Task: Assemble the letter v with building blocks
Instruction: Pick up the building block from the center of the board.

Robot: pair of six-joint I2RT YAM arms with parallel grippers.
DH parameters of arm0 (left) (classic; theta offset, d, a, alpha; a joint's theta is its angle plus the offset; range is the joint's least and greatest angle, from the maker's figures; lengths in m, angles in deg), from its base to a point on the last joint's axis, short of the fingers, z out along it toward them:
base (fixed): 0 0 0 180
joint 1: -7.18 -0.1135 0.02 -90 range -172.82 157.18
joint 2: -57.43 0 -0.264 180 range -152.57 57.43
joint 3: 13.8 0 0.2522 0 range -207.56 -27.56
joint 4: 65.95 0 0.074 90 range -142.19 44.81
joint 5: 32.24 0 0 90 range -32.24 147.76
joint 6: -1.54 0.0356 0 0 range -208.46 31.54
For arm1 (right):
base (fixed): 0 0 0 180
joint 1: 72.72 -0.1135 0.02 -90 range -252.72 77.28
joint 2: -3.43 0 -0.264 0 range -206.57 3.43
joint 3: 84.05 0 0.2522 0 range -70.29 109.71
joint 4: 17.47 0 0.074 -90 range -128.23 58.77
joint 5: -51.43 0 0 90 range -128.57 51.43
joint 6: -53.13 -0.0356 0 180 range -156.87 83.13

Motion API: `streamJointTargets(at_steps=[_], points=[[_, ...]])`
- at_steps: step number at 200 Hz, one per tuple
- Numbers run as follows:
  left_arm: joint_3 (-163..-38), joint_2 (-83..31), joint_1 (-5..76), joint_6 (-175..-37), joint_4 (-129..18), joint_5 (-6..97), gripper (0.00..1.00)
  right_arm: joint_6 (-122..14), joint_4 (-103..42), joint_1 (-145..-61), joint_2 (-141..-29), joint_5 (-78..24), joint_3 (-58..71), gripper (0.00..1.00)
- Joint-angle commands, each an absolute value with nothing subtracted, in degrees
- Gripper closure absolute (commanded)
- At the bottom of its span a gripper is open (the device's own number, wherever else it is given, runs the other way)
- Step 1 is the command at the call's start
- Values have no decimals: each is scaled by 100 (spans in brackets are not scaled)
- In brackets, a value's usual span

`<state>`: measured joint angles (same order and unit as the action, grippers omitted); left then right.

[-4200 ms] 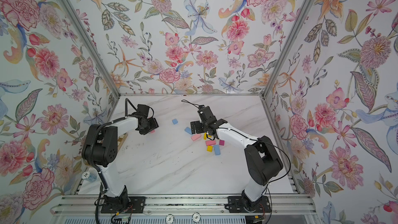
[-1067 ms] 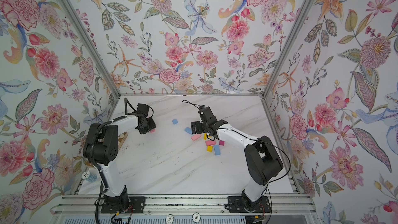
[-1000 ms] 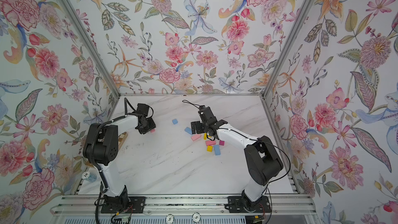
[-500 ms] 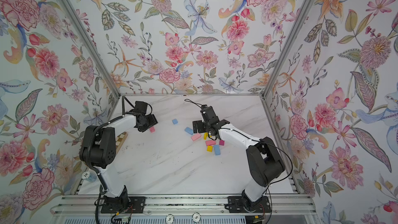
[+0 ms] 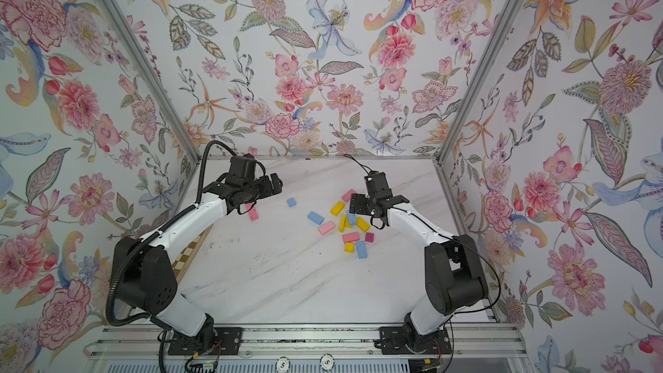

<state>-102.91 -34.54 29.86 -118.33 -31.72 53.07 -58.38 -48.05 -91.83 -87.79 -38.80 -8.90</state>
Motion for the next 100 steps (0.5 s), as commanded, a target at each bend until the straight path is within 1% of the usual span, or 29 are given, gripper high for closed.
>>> streamJointTargets(at_steps=[1, 48, 78, 87, 100], points=[[-10546, -3262, 3512, -11408, -3015, 6098, 1, -6106, -5168, -8987, -8532, -3767, -1323, 16], [-10603, -3415, 4680, -10632, -3244, 7869, 1, -6263, -5198, -8915, -8567, -3702, -1877, 26], [-10594, -3511, 5062, -10181, -3469, 8994, 1, -6326, -5136, -8951, -8724, -3737, -1983, 38], [-10667, -3561, 5082, -10153, -3384, 8992, 1, -6334, -5119, -8975, -8779, -3741, -1983, 41], [-10785, -3599, 5082, -10068, -3242, 8711, 1, -6347, -5118, -9034, -8860, -3802, -1966, 41]])
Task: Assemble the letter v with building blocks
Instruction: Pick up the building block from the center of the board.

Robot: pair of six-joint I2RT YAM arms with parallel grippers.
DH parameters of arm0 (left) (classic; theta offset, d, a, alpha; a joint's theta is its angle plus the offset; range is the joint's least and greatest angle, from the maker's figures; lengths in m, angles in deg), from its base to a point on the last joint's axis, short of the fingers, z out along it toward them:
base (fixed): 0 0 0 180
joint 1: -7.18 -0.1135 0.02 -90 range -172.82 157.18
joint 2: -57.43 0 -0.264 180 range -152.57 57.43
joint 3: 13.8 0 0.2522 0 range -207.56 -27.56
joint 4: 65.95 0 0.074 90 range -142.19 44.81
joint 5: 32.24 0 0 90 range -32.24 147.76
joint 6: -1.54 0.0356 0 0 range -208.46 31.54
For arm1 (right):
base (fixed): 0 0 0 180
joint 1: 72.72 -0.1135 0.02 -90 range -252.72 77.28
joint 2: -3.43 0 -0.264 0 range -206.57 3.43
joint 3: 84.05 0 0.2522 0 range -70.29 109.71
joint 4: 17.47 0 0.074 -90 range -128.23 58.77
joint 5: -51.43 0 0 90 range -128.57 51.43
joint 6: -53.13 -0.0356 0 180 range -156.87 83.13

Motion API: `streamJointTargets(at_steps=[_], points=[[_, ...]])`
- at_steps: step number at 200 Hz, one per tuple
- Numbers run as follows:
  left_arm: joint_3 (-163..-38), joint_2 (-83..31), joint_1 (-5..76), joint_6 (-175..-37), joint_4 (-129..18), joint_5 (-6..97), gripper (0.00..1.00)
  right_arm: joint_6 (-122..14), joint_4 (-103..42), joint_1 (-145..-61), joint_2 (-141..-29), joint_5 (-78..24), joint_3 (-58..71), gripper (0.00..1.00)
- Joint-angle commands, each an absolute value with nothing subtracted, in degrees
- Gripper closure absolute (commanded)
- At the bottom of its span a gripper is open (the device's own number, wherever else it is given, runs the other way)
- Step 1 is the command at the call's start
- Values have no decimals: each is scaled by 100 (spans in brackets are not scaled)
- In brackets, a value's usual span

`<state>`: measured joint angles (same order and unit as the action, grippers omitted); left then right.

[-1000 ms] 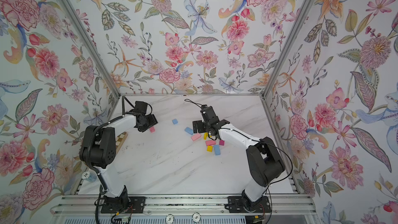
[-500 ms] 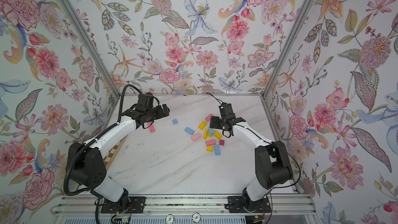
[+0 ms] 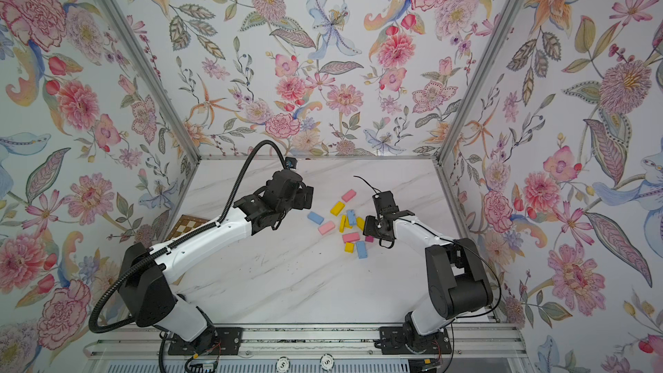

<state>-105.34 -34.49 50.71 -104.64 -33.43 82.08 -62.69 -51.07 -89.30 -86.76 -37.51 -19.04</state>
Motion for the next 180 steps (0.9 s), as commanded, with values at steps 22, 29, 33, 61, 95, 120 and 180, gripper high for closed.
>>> streamJointTargets(at_steps=[22, 29, 33, 61, 95, 120, 180], points=[[-10749, -3576, 5084, -10121, -3337, 8042, 1, -6350, -5110, -9106, -9072, -3853, -1907, 46], [-10701, -3574, 5079, -10181, -3386, 7889, 1, -6352, -5123, -9133, -9141, -3874, -1889, 47], [-10674, -3566, 5080, -10225, -3399, 7803, 1, -6351, -5138, -9154, -9175, -3905, -1882, 46], [-10427, -3534, 5082, -10684, -3520, 7271, 1, -6387, -5138, -9196, -9239, -3993, -1974, 51], [-9691, -3428, 5078, -11383, -4245, 6349, 1, -6360, -5121, -9208, -9282, -4269, -2035, 64], [-9409, -3267, 5062, -11729, -4499, 6073, 1, -6108, -5496, -9209, -9108, -4615, -1739, 77], [-9318, -2841, 3959, -12170, -3400, 5334, 1, -4729, -6040, -10639, -9373, -4508, 233, 80]])
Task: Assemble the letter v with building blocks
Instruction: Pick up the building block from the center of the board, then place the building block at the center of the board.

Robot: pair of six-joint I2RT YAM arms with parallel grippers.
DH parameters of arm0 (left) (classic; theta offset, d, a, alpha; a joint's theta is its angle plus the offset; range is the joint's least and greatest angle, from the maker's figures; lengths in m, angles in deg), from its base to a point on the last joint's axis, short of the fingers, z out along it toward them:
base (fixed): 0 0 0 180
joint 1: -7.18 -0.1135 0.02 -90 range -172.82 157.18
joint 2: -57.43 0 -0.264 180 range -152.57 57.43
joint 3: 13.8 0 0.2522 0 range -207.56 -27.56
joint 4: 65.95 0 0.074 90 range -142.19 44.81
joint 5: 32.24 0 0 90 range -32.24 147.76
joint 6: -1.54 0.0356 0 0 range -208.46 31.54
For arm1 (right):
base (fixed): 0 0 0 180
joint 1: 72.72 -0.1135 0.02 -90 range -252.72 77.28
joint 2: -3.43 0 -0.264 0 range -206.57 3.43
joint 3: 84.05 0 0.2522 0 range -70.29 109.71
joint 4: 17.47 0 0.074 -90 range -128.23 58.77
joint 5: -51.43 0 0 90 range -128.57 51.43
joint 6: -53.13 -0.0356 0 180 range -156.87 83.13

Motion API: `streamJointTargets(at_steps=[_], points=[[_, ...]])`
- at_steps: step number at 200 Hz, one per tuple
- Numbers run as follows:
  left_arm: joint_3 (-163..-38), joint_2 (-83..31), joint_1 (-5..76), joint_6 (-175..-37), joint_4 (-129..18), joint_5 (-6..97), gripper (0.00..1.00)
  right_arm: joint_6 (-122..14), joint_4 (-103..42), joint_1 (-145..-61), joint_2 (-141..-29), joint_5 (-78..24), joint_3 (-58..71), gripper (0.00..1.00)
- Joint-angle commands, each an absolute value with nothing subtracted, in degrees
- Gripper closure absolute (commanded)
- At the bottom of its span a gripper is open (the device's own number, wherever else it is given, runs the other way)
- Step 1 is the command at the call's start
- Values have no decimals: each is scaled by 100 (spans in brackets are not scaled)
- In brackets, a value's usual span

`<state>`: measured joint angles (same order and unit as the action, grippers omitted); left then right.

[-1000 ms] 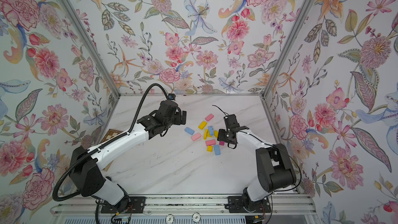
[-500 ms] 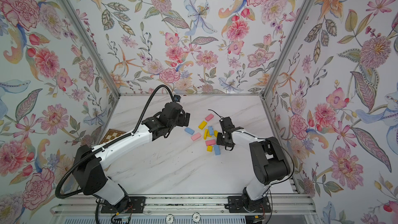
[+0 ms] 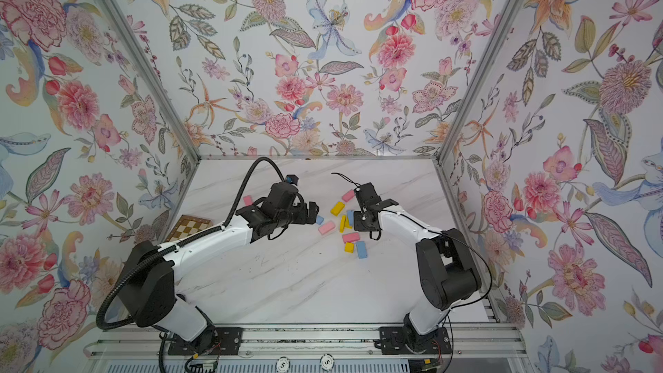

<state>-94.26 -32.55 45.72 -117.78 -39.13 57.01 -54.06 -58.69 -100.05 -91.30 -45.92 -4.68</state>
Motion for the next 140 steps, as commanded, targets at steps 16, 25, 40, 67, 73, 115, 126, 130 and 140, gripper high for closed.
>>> streamJointTargets(at_steps=[16, 25, 40, 67, 73, 115, 126, 130, 140], points=[[-9072, -2557, 3483, -12307, -3179, 5275, 1, -4806, -6004, -10953, -9865, -4413, 755, 80], [-8924, -2371, 3258, -12352, -3080, 5283, 1, -4848, -6000, -11123, -10111, -4377, 1022, 80], [-8776, -2102, 2907, -12417, -2879, 5190, 1, -4872, -5945, -11414, -10531, -4338, 1467, 80], [-8503, -1761, 2249, -12519, -2654, 4748, 1, -4921, -5929, -11765, -11169, -4170, 2051, 79], [-8378, -1667, 2095, -12565, -2649, 4668, 1, -4947, -5927, -11801, -11301, -4100, 2139, 79], [-7515, -895, 1315, -12739, -2781, 4290, 1, -5130, -5936, -11877, -11951, -3907, 2589, 77], [-7375, -784, 1211, -12739, -2776, 4228, 1, -5154, -5946, -11893, -12081, -3909, 2686, 77], [-7340, -754, 1179, -12739, -2776, 4206, 1, -5161, -5953, -11900, -12127, -3901, 2724, 77], [-7296, -702, 1125, -12748, -2726, 4135, 1, -5172, -5968, -11916, -12208, -3882, 2786, 76]])
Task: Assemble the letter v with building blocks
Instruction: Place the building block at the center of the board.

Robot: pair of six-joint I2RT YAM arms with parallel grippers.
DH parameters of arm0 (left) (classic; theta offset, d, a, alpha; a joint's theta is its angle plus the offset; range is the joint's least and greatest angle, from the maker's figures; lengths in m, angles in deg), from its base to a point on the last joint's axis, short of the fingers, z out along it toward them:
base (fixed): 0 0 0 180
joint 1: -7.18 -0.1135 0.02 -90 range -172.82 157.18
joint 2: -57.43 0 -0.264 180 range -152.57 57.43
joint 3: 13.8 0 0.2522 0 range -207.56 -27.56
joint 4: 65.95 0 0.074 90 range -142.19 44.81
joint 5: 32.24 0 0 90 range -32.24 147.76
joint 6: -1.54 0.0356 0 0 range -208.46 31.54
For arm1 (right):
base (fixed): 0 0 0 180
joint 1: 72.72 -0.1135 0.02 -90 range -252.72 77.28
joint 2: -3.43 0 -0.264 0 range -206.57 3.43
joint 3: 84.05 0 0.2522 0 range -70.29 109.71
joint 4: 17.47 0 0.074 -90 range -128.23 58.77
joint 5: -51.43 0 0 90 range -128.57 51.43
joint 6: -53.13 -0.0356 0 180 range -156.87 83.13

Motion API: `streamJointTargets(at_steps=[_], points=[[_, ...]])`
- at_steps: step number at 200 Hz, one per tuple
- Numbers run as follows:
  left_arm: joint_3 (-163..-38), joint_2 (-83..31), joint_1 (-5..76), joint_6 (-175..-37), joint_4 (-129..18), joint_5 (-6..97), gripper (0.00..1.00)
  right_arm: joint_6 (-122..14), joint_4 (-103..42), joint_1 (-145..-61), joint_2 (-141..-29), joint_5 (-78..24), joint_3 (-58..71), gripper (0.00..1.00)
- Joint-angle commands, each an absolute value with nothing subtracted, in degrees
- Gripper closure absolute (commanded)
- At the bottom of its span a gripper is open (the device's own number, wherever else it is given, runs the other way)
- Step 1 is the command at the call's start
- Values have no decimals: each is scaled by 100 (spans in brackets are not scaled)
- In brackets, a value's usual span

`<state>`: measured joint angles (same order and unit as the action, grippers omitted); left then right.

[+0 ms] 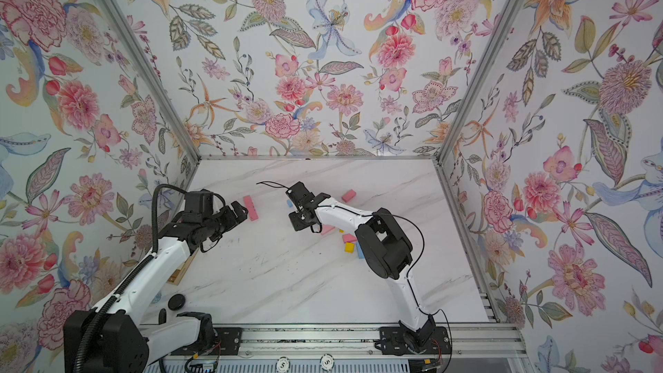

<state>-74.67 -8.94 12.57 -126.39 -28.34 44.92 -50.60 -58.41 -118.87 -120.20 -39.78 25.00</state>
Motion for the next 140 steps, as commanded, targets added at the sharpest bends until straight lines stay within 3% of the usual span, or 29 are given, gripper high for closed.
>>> streamJointTargets(at_steps=[1, 22, 82, 114, 140], points=[[-7294, -697, 1128, -12748, -2720, 4138, 1, -5167, -5965, -11919, -12216, -3878, 2787, 76], [-7268, -627, 1130, -12757, -2623, 4137, 1, -5170, -5964, -11937, -12367, -3855, 2885, 73], [-7535, -496, 1129, -12346, -1942, 4475, 1, -5118, -5955, -11821, -11946, -3811, 2712, 53], [-7903, -731, 1395, -12257, -1846, 4433, 1, -5181, -5701, -11448, -10986, -3703, 2140, 37], [-8291, -1344, 2373, -12261, -2059, 4838, 1, -5388, -5259, -10850, -9998, -3515, 1221, 12]])
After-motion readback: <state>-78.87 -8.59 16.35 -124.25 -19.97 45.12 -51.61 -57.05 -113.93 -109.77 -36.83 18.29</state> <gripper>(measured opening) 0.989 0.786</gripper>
